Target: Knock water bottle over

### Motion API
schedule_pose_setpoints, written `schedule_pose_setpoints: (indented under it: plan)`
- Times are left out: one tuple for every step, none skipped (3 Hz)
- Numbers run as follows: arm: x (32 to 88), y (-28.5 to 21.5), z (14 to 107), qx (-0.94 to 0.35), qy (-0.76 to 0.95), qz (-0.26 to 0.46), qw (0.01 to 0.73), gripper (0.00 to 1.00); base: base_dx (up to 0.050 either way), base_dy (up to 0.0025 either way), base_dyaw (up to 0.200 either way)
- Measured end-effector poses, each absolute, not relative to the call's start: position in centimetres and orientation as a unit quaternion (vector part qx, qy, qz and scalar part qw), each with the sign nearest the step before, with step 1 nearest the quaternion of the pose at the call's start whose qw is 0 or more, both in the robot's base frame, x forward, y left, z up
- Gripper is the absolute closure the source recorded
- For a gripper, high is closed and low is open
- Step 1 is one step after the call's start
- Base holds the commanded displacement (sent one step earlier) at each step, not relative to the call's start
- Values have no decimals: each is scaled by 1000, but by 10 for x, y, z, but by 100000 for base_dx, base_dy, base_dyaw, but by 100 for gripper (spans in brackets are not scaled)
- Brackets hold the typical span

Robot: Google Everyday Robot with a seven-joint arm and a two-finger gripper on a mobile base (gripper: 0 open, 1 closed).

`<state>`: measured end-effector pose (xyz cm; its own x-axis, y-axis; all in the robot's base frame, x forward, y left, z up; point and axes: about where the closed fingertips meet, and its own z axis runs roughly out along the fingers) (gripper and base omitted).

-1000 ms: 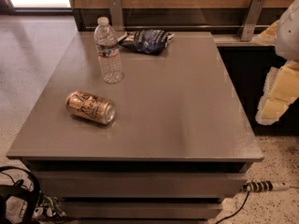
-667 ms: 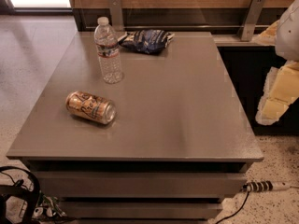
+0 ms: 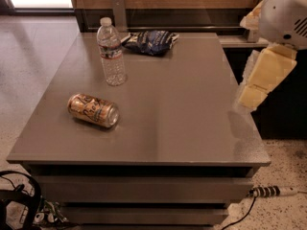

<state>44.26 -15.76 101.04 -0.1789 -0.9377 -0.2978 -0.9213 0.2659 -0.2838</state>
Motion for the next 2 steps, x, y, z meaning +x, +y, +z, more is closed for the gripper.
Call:
schedule_pose_setpoints:
  plan:
    - [442, -111, 1013, -599, 770, 14, 220, 0, 0, 0, 0]
    - [449, -63, 1006, -593, 775, 46, 216, 0, 0, 0, 0]
